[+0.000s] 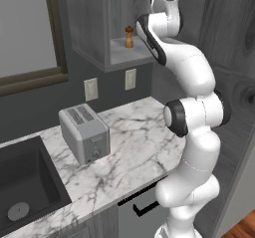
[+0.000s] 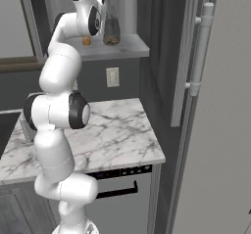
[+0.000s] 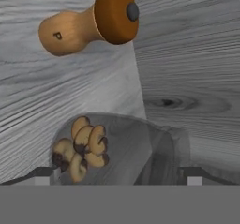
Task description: Pick the jar and jar from the dining table and place them in the open cabinet. Close the cabinet after placing the objects.
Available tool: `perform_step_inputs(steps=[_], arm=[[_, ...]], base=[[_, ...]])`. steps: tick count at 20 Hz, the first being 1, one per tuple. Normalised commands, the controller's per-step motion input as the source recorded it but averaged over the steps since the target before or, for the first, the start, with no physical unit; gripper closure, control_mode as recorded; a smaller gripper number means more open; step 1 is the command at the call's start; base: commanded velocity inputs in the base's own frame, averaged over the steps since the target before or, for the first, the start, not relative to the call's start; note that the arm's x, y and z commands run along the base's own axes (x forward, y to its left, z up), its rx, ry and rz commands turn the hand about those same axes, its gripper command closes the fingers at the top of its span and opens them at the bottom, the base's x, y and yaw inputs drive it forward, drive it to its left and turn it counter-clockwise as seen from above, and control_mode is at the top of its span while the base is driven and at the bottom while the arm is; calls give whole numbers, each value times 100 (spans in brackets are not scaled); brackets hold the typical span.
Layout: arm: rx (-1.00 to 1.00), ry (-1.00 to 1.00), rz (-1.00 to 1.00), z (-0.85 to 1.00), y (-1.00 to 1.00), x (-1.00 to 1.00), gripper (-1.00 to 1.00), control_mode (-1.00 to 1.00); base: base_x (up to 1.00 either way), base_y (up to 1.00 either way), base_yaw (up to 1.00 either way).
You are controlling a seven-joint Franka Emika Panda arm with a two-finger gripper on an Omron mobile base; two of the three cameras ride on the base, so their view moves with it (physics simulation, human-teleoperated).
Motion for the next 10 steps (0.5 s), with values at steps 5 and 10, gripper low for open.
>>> perform_step_inputs(steps=[5,10], arm=[[-1,0,0,0,-3,-14,-100,-100],[-1,0,0,-2,0,-16,-100,-100]], base=[[0,0,0],[0,0,0]])
